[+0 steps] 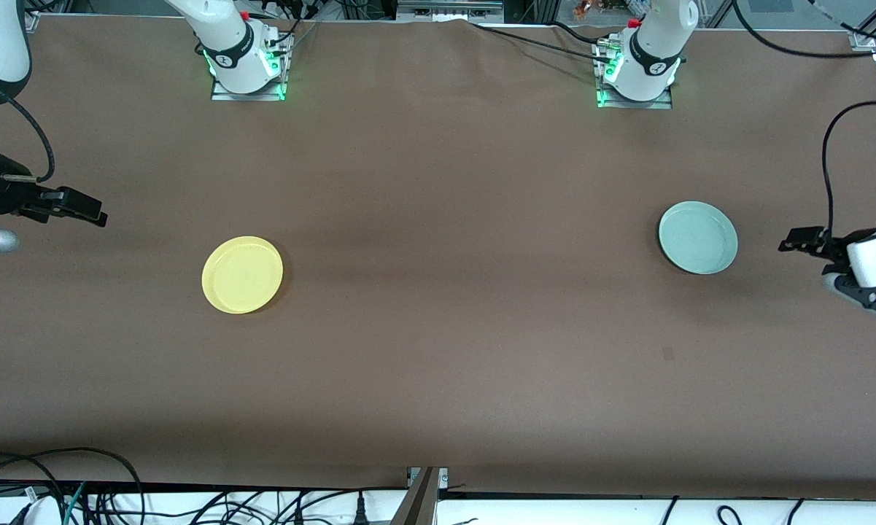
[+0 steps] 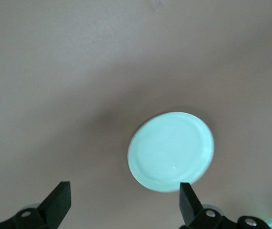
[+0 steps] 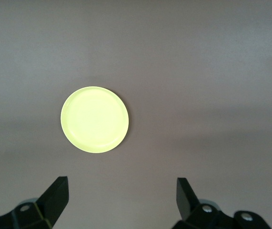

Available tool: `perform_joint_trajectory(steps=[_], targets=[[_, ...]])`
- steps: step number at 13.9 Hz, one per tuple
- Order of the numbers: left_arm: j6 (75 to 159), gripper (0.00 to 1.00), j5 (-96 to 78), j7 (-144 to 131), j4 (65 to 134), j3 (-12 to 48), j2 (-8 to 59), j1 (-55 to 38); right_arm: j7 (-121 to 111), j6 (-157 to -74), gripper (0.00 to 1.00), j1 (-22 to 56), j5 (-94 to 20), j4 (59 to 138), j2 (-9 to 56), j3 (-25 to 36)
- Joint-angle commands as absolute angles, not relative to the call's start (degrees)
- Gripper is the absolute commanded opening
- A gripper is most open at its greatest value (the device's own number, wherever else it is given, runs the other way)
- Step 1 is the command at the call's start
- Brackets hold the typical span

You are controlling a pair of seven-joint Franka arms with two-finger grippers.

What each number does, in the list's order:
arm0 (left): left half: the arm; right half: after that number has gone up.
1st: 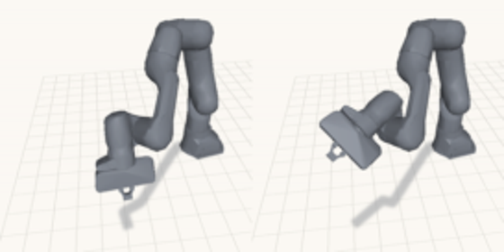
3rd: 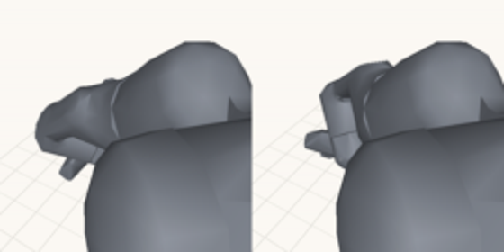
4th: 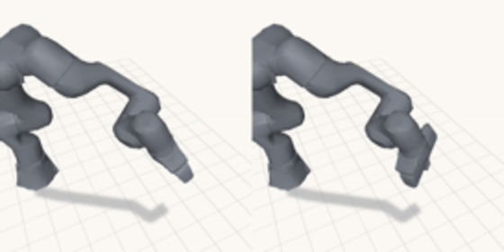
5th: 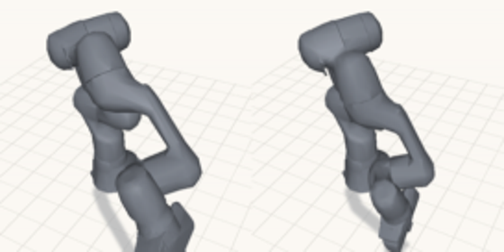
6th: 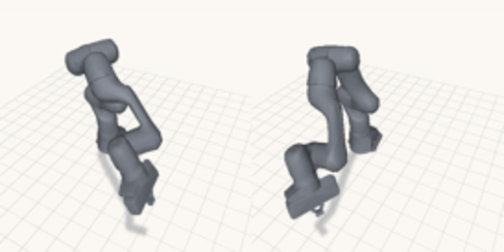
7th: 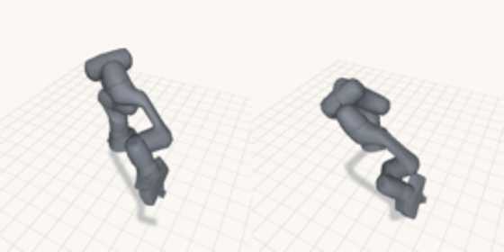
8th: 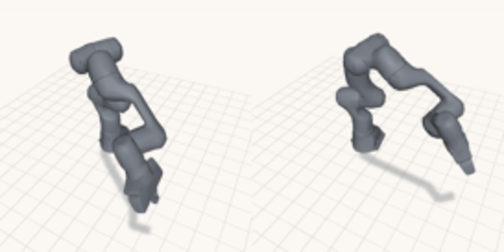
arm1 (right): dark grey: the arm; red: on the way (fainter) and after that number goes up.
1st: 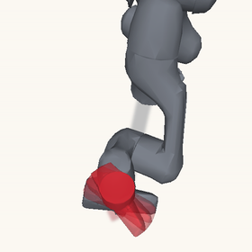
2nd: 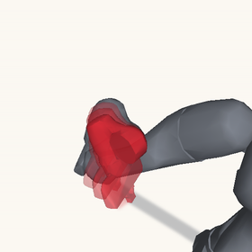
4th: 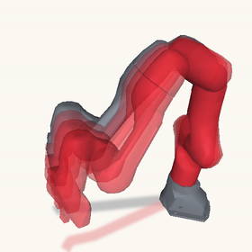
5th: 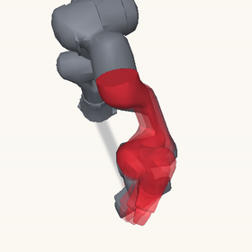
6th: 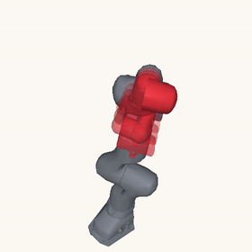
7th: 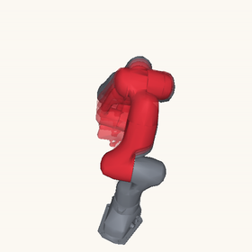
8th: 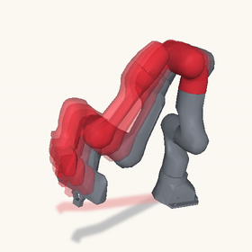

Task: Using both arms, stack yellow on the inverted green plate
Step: 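Reach the left gripper to the green plate rim while the right gripper approaches yellow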

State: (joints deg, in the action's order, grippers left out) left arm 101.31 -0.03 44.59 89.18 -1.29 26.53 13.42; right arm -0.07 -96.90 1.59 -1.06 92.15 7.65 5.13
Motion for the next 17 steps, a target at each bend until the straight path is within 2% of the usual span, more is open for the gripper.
perform_joint_trajectory(steps=[1, 9, 12, 14, 15, 16, 17], targets=[[113.5, 1.00, -1.0, 51.9, 100.0, -0.8, 25.3, 14.5, 0.3, -96.2, 1.00, 1.2, -1.3, 91.8, 7.2, 5.3], [140.4, 1.00, 0.7, 55.7, 120.7, -0.4, 25.8, 15.4, 1.0, -97.5, 1.00, 1.7, -0.5, 91.2, 7.3, 5.8], [142.8, 1.00, 0.7, 59.6, 121.5, -0.4, 27.4, 15.5, 1.1, -96.9, 1.00, 1.6, -0.6, 91.2, 8.7, 5.2], [142.8, 0.36, 0.6, 63.8, 120.9, -0.4, 27.3, 15.5, 0.4, -96.9, 1.00, 1.8, -0.6, 91.2, 9.1, 5.2], [142.8, 0.09, 0.6, 64.0, 120.9, -0.4, 27.3, 15.5, 0.4, -96.6, 1.00, 1.8, -0.6, 91.3, 9.1, 5.1], [142.8, 0.00, 0.6, 64.2, 120.8, -0.4, 27.3, 15.5, 0.2, -96.0, 1.00, 1.8, -0.6, 91.2, 9.2, 5.2], [142.8, 0.00, 0.6, 64.2, 120.9, -0.4, 27.4, 15.5, 0.1, -95.5, 1.00, 1.7, -0.5, 91.5, 9.8, 5.2]])
